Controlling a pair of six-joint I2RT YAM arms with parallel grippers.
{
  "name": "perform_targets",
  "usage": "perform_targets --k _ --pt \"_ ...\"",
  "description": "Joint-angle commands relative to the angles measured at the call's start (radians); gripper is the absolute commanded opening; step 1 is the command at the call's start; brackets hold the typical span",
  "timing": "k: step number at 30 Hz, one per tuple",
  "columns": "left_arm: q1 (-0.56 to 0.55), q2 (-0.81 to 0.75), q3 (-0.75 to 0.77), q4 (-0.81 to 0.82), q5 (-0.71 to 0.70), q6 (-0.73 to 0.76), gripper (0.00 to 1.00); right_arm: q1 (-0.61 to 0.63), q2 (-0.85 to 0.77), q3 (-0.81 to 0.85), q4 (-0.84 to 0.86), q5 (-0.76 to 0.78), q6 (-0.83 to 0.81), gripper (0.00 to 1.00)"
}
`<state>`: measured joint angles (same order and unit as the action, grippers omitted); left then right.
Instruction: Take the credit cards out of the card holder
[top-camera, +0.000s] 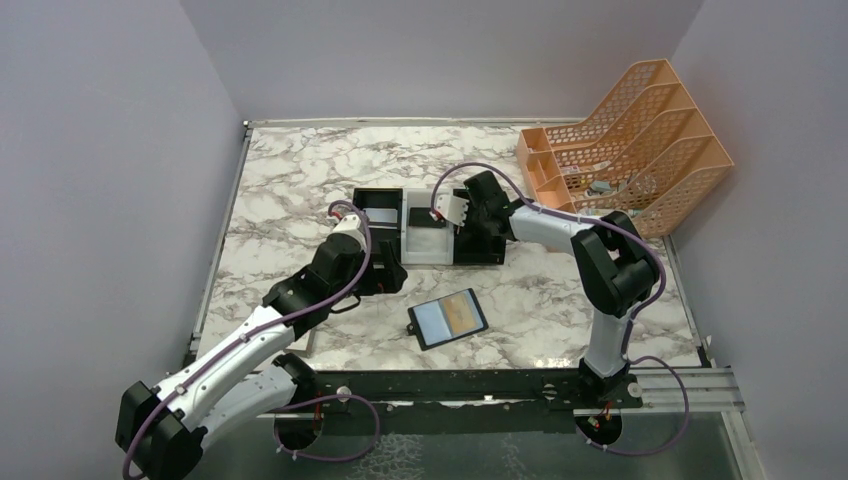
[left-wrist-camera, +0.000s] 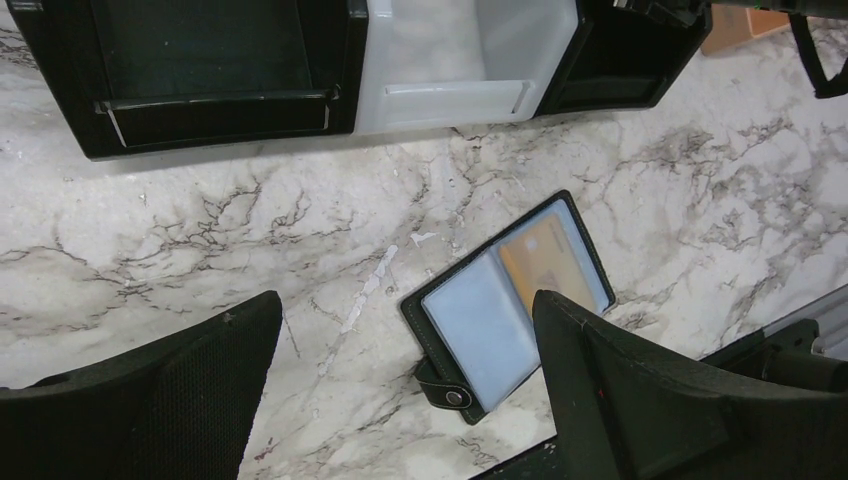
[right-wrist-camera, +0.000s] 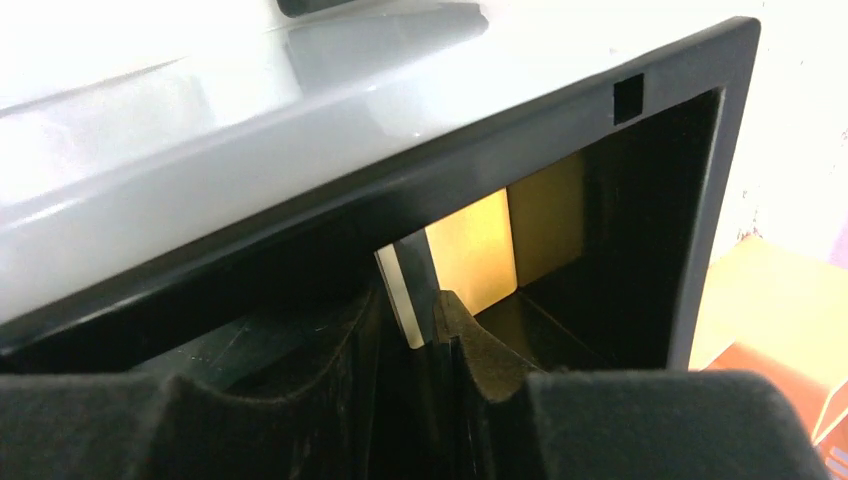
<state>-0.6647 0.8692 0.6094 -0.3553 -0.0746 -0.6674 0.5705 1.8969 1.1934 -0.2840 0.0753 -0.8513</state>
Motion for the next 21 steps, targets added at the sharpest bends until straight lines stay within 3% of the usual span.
perform_targets --k 1,12,17,21 --pt "0.006 -0.050 0.025 -0.027 0.013 0.001 0.99 0.001 0.003 0.005 0.050 0.057 -0.006 0.27" --pt "0.007 -0.059 0.016 -0.027 0.040 -0.009 0.99 0.002 -0.060 -0.026 0.226 0.111 0.143 0.27" --pt "0.007 -0.074 0.005 0.006 0.101 -0.019 0.99 0.002 -0.211 -0.078 0.323 0.005 0.336 0.29" --pt "0.007 -0.082 -0.009 0.048 0.140 -0.057 0.99 0.002 -0.384 -0.208 0.488 0.008 0.552 0.34"
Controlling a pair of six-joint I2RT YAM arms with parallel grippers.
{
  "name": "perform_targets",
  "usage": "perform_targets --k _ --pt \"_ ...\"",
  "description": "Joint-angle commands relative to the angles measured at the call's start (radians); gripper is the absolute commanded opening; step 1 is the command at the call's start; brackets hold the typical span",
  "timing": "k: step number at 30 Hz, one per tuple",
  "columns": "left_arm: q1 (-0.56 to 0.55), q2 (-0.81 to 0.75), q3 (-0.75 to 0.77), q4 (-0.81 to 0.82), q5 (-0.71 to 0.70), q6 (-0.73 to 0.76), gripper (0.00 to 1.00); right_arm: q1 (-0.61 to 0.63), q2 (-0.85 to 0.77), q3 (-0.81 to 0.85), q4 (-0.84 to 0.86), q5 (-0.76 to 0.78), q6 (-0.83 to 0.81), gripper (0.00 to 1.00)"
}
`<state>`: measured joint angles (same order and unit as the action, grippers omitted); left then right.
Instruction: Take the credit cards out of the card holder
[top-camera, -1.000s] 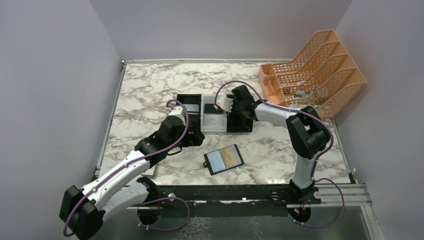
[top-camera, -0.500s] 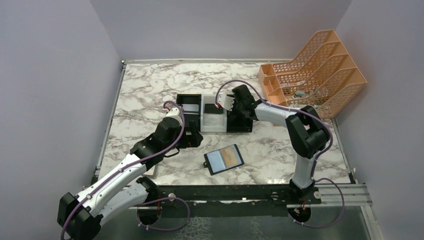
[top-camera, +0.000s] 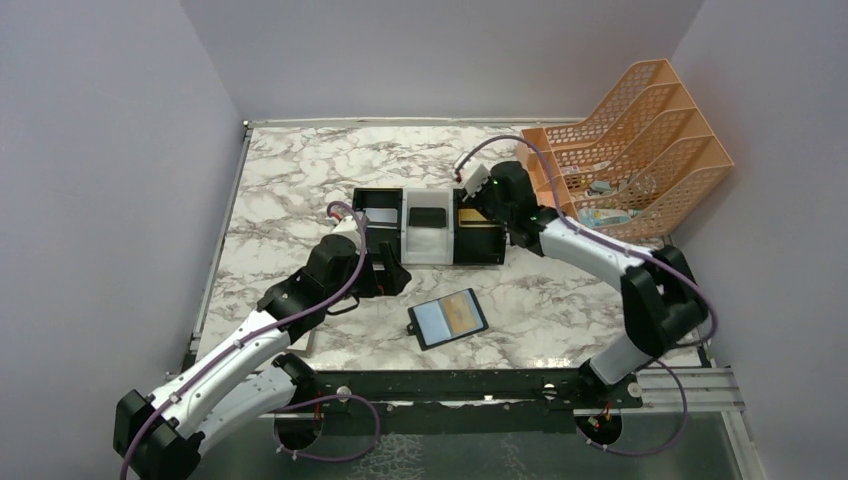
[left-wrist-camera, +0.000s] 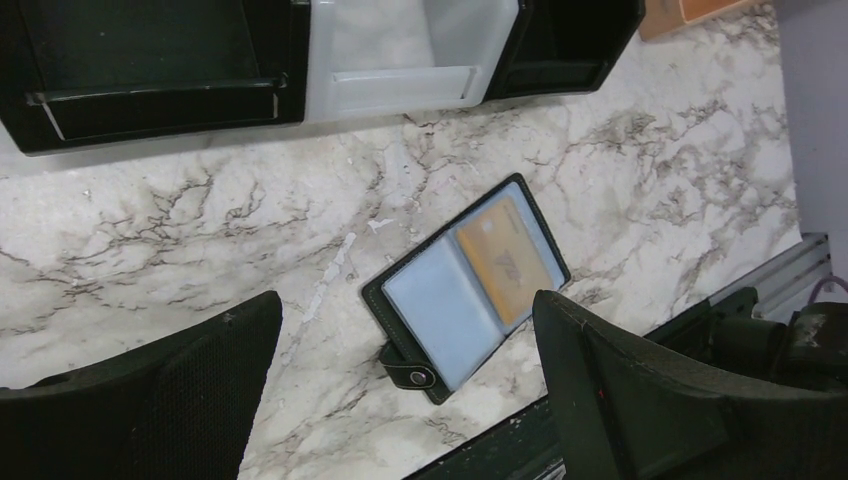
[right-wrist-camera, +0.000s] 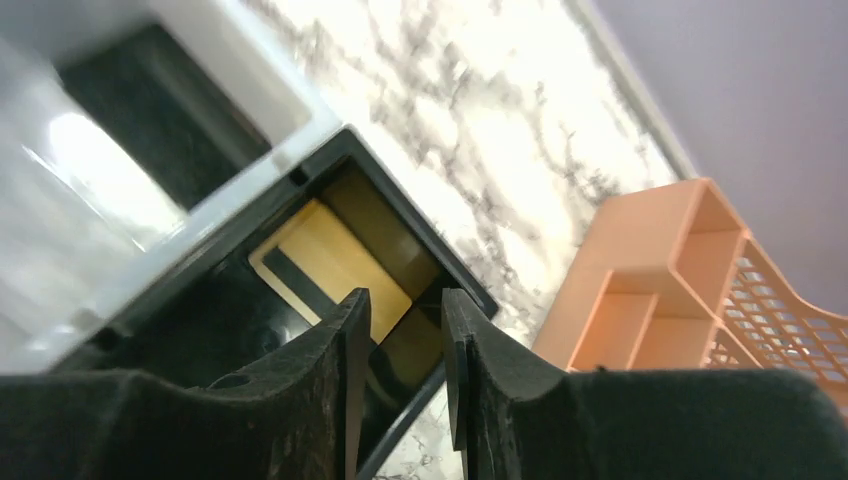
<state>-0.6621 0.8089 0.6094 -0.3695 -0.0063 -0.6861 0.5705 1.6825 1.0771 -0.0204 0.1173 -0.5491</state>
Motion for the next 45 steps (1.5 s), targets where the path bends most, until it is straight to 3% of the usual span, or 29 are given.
perform_targets --k 1,4,7,13,18,21,25,30,34,37,41,43,45 --pt "0.004 -0.024 -0.012 0.074 0.077 -0.048 0.99 0.002 -0.213 -0.131 0.268 -0.010 0.306 0.34" --pt "0.005 -0.025 -0.022 0.099 0.070 -0.080 0.99 0.002 -0.302 -0.237 0.351 0.072 0.465 0.39" --pt "0.006 -0.013 -0.019 0.107 0.058 -0.107 0.99 0.002 -0.347 -0.246 0.250 0.129 0.636 0.39" --pt "0.005 0.031 0.007 0.150 0.035 -0.176 0.94 0.001 -0.366 -0.185 -0.080 0.027 0.798 0.39" --pt "0.006 0.145 0.137 0.081 0.032 -0.161 0.91 0.000 -0.472 -0.339 -0.097 -0.047 0.913 0.41" --pt "0.002 0.135 0.123 0.173 0.083 -0.197 0.82 0.000 -0.525 -0.373 -0.088 -0.200 0.913 0.43" --pt "-0.001 0.117 0.063 0.253 0.109 -0.268 0.78 0.000 -0.480 -0.295 -0.259 -0.265 0.968 0.38" --pt "-0.034 0.142 0.017 0.301 0.127 -0.278 0.76 -0.001 -0.491 -0.400 -0.167 -0.509 0.975 0.35" --pt "-0.037 0.196 0.062 0.266 0.142 -0.233 0.76 0.000 -0.416 -0.315 -0.339 -0.435 0.924 0.35" --pt "-0.039 0.214 0.070 0.236 0.143 -0.180 0.76 0.000 -0.417 -0.353 -0.283 -0.425 0.936 0.36" --pt "-0.041 0.173 -0.001 0.224 0.127 -0.167 0.76 0.000 -0.380 -0.397 -0.174 -0.550 0.940 0.36" --pt "-0.041 0.145 -0.041 0.279 0.171 -0.212 0.75 0.001 -0.323 -0.327 -0.250 -0.543 0.933 0.36" --pt "-0.059 0.121 -0.101 0.435 0.224 -0.245 0.74 0.001 -0.304 -0.328 -0.217 -0.553 0.957 0.35"
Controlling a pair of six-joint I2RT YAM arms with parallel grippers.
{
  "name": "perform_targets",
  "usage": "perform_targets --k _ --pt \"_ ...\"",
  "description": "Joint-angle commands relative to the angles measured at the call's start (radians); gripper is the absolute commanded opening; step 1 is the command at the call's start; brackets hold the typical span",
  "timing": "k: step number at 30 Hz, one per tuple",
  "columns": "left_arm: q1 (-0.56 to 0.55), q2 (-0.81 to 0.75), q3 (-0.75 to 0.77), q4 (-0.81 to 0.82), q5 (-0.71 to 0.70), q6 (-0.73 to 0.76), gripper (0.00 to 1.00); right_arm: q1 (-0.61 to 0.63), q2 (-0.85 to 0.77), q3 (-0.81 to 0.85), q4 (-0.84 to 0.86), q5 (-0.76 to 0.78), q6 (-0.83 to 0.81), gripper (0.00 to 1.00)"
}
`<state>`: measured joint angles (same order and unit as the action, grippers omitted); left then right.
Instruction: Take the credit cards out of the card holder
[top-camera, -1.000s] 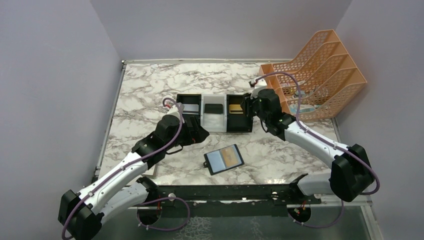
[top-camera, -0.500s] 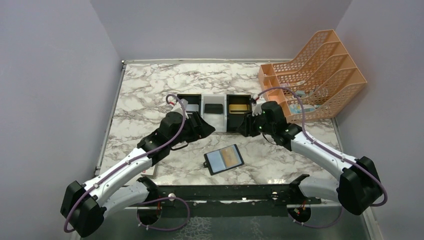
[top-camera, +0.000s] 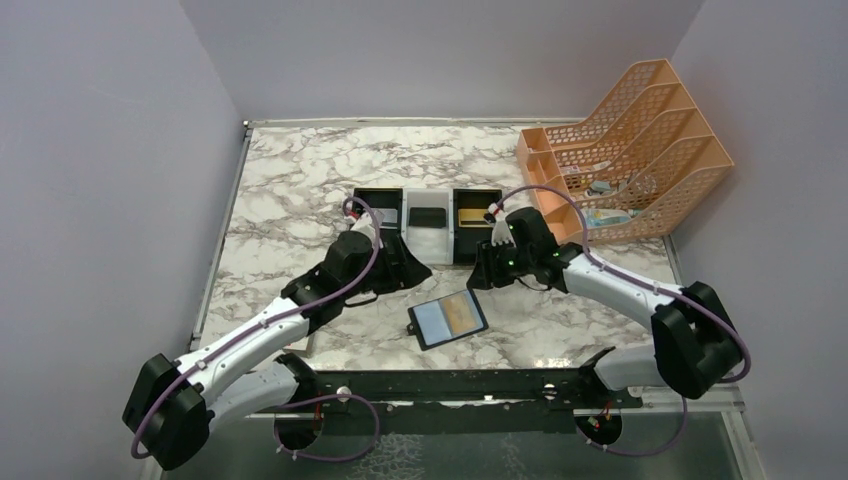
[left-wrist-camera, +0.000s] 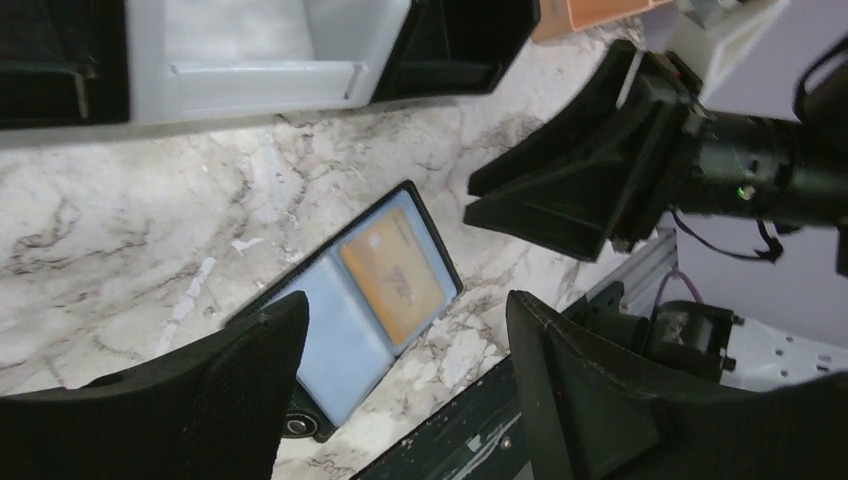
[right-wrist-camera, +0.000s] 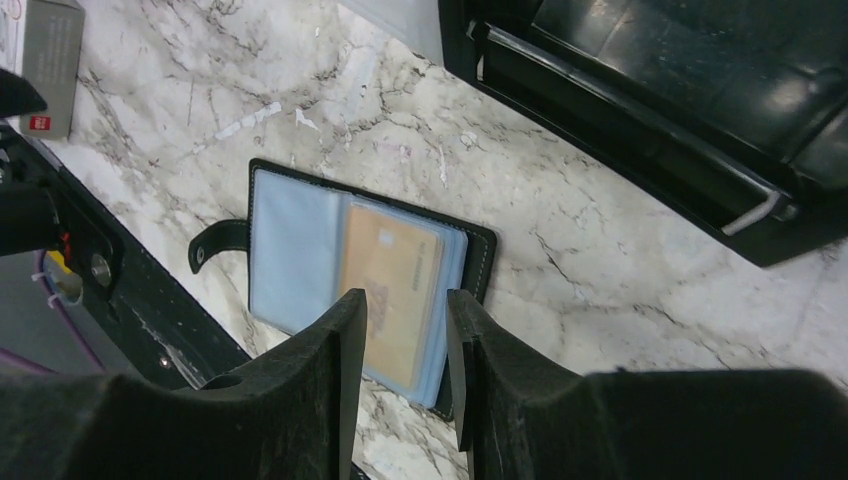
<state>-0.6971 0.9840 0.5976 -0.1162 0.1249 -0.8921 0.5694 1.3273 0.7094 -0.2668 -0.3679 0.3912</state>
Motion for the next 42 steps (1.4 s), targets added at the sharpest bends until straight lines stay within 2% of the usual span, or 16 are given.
perform_targets --k 1,4,8,11,19,26,35,42 --pt "-0.041 -0.061 -0.116 0.238 0.079 -0.052 0.73 0.003 0.051 0.027 0.063 -0.111 0.016 0.35" --pt "-0.096 -0.040 -0.153 0.254 -0.015 -0.064 0.70 0.002 0.053 0.009 0.078 -0.108 0.020 0.36" --pt "-0.107 0.075 -0.121 0.220 0.013 -0.003 0.69 0.003 0.087 0.022 0.053 -0.045 0.029 0.35" --pt "-0.128 0.139 -0.105 0.247 0.030 0.032 0.59 0.002 0.122 0.026 0.057 -0.101 0.018 0.32" --pt "-0.150 0.211 -0.092 0.231 0.014 0.057 0.46 0.003 0.136 0.007 0.082 -0.162 -0.002 0.31" --pt "-0.169 0.262 -0.086 0.212 -0.021 0.046 0.46 0.003 0.225 0.013 0.066 -0.191 -0.066 0.31" --pt "-0.257 0.257 -0.142 0.242 -0.077 -0.026 0.47 0.002 0.227 -0.033 0.100 -0.200 -0.085 0.29" --pt "-0.290 0.270 -0.144 0.263 -0.126 -0.065 0.47 0.003 0.129 -0.014 0.039 -0.134 -0.077 0.27"
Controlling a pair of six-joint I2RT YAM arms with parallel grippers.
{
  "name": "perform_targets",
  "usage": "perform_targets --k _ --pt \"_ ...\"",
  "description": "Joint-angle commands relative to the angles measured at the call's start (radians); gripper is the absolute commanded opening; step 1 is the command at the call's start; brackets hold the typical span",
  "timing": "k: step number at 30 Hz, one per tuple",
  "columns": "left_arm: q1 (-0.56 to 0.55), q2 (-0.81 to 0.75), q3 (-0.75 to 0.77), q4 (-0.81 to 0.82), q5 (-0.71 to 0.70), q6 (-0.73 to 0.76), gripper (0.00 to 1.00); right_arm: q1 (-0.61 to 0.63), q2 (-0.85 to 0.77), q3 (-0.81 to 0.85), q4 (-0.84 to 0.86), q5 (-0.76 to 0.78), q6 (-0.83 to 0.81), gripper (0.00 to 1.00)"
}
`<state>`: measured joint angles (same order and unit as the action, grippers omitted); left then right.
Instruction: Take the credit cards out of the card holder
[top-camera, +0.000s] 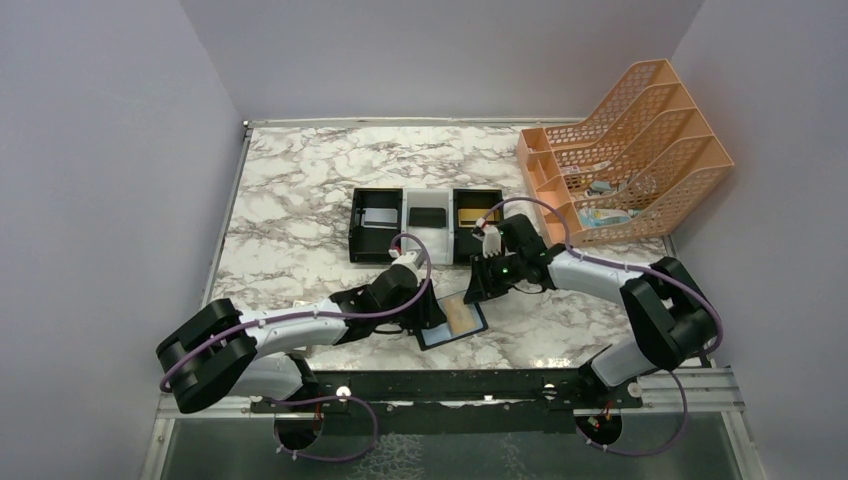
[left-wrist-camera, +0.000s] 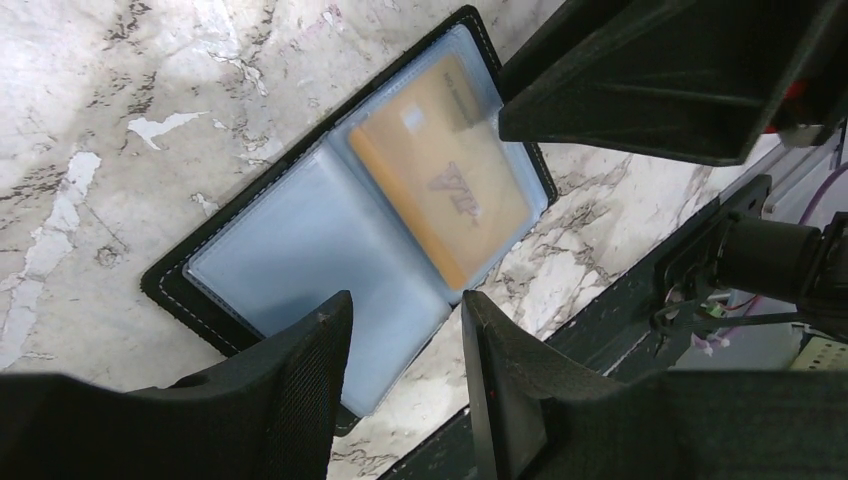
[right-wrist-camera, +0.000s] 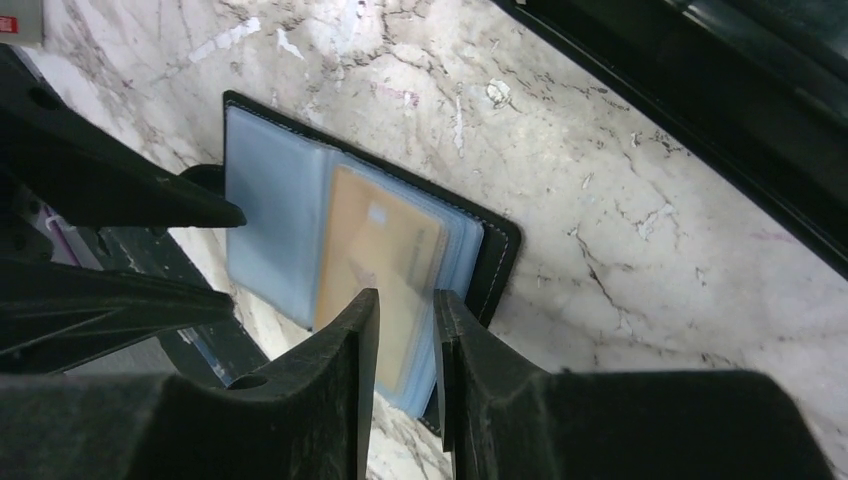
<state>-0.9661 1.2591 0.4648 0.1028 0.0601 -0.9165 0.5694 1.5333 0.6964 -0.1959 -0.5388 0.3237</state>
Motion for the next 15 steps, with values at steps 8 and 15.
perform_targets --k 8,15 --pt "-0.056 -0.029 -0.039 -0.023 -0.135 -0.073 0.47 0.003 -0.095 0.022 -0.055 0.000 0.013 0.32" --pt "-0.069 -0.128 -0.080 -0.089 -0.177 -0.088 0.51 0.003 -0.152 -0.077 0.045 -0.039 0.053 0.32"
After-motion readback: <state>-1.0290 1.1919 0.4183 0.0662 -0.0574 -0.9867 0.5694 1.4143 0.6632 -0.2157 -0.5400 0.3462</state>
